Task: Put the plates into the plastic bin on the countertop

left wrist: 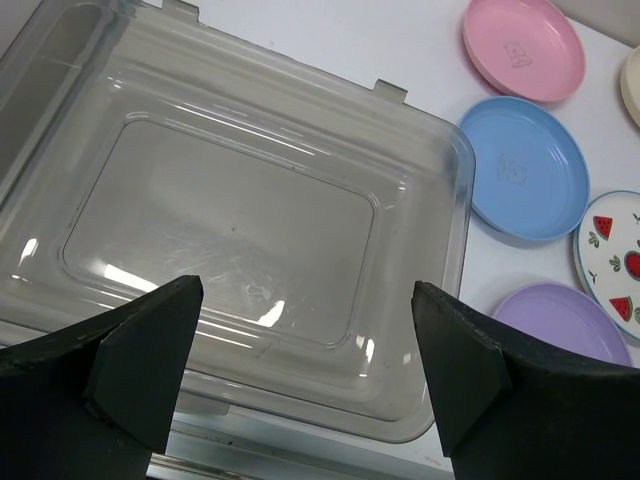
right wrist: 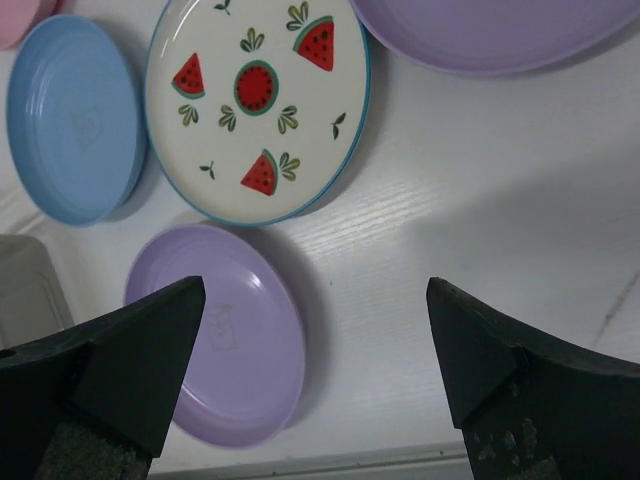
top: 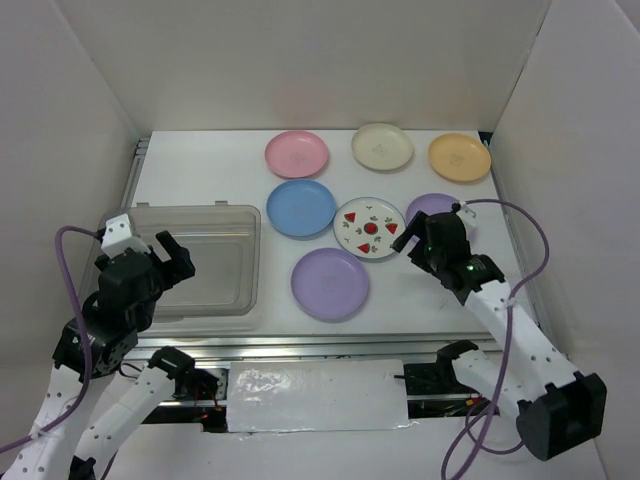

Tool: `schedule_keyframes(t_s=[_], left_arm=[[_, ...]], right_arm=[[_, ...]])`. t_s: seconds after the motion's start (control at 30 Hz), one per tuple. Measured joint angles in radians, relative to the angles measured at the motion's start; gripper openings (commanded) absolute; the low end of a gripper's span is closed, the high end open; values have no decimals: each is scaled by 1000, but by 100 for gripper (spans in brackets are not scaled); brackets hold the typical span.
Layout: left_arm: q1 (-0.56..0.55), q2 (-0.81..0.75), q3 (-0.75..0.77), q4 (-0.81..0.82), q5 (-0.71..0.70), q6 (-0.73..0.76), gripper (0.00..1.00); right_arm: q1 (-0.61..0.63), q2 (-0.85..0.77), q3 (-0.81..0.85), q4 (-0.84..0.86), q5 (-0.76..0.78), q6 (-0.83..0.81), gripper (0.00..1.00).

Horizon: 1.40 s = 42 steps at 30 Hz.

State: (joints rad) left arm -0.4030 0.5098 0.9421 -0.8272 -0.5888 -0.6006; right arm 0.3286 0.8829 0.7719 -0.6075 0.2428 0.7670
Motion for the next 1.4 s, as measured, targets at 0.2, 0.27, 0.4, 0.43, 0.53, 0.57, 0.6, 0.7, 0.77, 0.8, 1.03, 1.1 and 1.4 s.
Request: schedule_keyframes(t_s=[0.2, 0.27, 0.4, 0.43, 0.53, 0.57, 0.6, 0.7, 0.77, 0.8, 1.03, 1.1, 1.4], left_arm=[[0, 2, 0, 5, 3, 0, 99], [0, 7, 0, 5, 5, 0, 99], [0, 19, 0, 6, 11, 1, 99], [0, 20, 0, 6, 11, 1, 99], [0, 20, 0, 6, 12, 1, 99], [0, 20, 0, 6, 12, 2, 99], [0, 20, 0, 6, 13, 2, 99], [0, 20, 0, 6, 16, 3, 99], [0, 21, 0, 6, 18, 3, 99], [0, 21, 0, 6, 19, 3, 99], [0, 19, 0, 6, 19, 3, 99], [0, 14, 0, 6, 19, 3, 99], [0, -4, 0, 6, 18, 3, 99]], right_arm=[[-29, 212, -63, 225, -27, 90, 98], [-42, 289, -62, 286, -39, 105, 96], [-68, 465, -45, 353, -49, 129, 95], [-71, 507, -37, 356, -49, 135, 94], [-76, 595, -24, 373, -50, 153, 89], [-77, 616, -22, 378, -51, 158, 87], [-78, 634, -17, 380, -52, 162, 85], [-80, 676, 31, 383, -53, 172, 69], [-80, 693, 47, 383, -52, 181, 58], [-80, 694, 48, 383, -51, 185, 55], [-87, 723, 92, 351, -49, 193, 49], [-90, 731, 100, 341, -51, 193, 47], [-94, 736, 101, 318, -94, 166, 35]])
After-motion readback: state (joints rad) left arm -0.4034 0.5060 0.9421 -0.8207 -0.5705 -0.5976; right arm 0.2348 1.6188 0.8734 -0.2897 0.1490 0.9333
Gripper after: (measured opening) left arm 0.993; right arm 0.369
